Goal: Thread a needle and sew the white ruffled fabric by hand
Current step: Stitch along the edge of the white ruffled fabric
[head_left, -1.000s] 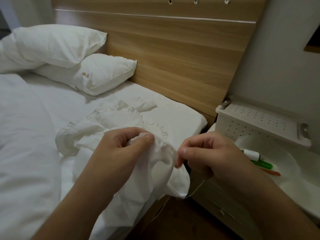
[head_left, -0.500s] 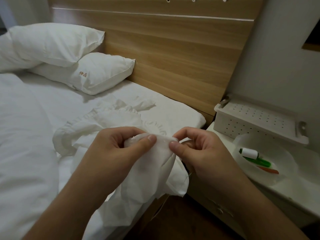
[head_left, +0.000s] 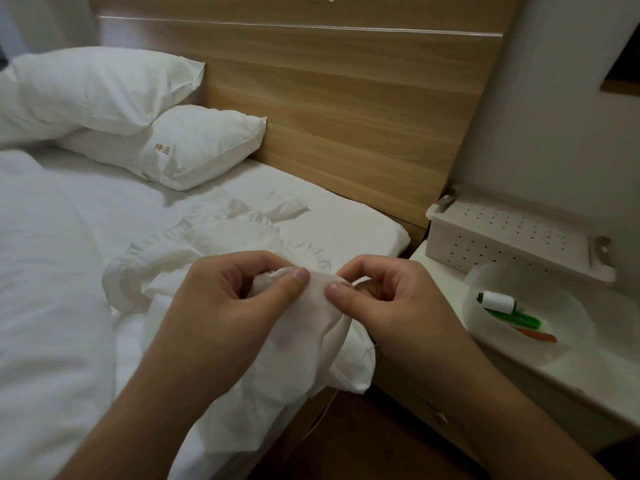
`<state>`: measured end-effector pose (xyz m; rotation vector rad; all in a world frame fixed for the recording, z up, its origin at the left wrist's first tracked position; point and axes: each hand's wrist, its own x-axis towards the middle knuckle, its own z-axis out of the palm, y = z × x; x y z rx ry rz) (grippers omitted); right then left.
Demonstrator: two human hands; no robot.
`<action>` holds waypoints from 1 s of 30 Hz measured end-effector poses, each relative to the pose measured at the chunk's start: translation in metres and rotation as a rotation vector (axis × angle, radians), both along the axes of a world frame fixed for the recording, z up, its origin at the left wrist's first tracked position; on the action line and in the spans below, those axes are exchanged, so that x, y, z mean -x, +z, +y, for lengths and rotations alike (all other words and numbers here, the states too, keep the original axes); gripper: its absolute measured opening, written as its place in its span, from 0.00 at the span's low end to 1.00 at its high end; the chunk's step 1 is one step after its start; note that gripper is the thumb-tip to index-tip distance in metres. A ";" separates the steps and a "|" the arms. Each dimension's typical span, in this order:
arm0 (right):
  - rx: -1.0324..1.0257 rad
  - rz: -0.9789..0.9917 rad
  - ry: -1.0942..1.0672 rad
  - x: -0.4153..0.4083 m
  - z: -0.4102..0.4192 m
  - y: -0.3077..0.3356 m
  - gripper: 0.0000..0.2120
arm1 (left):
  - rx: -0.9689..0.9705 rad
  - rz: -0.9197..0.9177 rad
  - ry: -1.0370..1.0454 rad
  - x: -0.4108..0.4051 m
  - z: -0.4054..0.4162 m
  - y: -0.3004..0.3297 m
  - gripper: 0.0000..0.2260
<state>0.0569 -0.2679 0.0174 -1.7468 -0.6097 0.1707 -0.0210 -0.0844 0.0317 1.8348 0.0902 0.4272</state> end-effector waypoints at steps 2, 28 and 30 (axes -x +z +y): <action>-0.013 0.015 0.008 -0.001 -0.002 -0.001 0.04 | 0.032 0.000 0.030 0.000 -0.001 0.000 0.05; -0.016 0.038 0.078 0.010 -0.008 0.019 0.10 | 0.145 0.122 0.011 -0.004 0.001 -0.002 0.06; -0.005 0.027 0.083 0.011 -0.008 0.020 0.09 | 0.143 0.120 -0.002 -0.004 0.001 -0.002 0.05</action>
